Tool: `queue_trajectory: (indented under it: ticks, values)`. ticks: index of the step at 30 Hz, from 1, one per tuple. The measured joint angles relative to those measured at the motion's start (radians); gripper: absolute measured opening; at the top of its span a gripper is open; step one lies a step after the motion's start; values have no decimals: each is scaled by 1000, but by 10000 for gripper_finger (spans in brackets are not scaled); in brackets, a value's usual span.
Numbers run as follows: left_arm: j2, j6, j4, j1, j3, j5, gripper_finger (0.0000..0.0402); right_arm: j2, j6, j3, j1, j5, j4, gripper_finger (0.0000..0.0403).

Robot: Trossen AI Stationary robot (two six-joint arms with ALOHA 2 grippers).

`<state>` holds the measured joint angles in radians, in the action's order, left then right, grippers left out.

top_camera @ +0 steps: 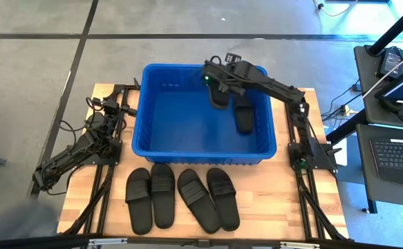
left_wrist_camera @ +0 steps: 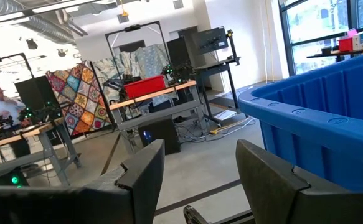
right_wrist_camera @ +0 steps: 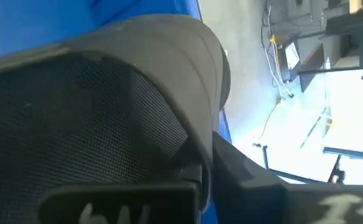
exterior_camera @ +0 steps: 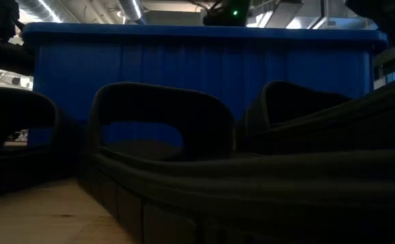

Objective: Pick and place slides into bin
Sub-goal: Put the black slide into the blue organizer bin

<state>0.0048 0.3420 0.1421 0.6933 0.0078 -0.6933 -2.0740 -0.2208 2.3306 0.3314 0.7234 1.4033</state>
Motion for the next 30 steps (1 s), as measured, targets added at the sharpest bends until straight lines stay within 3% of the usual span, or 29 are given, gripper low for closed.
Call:
queue_trajectory:
  ticks: [6,19,23,30]
  values:
    - [0,0,0,0,0,0,195,-41,-17,0,48,3,-24,13]
    - [0,0,-1,0,0,0,195,-103,-45,-16,37,-17,-31,13]
    - [0,0,-1,0,0,0,195,-85,-44,-147,38,-23,-80,13]
    - [0,0,0,0,0,0,195,22,-117,-490,29,-13,-353,13]
